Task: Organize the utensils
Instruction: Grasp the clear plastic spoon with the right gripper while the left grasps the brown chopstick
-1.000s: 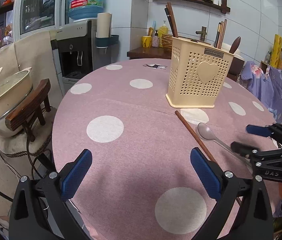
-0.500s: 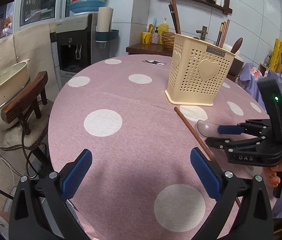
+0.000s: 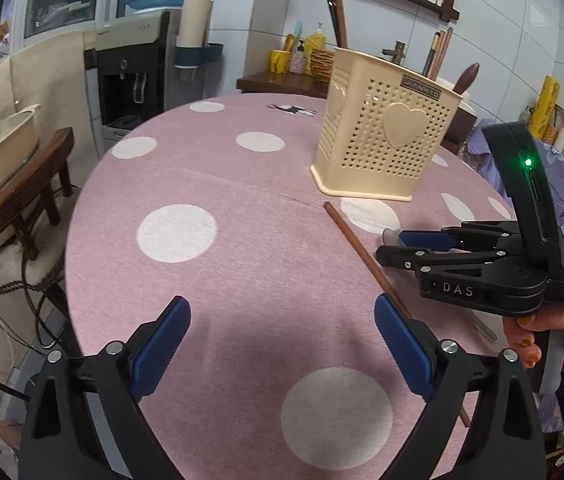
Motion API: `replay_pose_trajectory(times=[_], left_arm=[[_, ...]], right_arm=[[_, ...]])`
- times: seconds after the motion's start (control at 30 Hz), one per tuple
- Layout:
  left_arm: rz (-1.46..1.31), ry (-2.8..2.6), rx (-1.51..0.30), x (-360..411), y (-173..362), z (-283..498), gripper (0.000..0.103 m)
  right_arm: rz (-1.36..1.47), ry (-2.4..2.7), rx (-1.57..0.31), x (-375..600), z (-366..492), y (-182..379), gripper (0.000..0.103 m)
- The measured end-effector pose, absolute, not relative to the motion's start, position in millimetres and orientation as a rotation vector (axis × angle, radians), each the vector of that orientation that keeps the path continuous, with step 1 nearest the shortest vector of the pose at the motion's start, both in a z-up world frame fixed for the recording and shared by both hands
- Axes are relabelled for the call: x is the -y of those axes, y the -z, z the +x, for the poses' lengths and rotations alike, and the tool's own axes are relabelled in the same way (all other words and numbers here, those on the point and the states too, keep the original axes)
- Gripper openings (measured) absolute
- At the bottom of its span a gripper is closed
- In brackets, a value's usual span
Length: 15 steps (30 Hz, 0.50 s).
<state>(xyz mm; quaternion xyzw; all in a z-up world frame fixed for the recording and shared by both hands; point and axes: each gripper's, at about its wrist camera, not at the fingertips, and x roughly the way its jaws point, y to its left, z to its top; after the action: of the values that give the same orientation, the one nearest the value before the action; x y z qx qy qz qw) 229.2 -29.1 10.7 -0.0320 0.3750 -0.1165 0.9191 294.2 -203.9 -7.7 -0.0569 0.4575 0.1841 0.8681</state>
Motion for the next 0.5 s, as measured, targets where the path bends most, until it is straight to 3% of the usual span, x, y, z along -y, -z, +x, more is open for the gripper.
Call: replay_pose_trajectory(times=[0.13,0.3,0.5], left_arm=[[-0.055,0.297,-0.803,46.0,-10.6,244.6,0.077],[-0.041,0.361,-0.832,73.4,-13.9,273.2,0.074],[-0.038,0.363,-0.908,96.9,-5.9,307.0,0.062]], right_arm=[[-0.007,-0.332,-0.915,228.8,288.1,-10.2,0.036],[0.062,-0.249,-0.824,254.2,270.1,-42.3,0.036],[0.105,-0.215,-0.775,271.4,249.8,-59.3,0.037]])
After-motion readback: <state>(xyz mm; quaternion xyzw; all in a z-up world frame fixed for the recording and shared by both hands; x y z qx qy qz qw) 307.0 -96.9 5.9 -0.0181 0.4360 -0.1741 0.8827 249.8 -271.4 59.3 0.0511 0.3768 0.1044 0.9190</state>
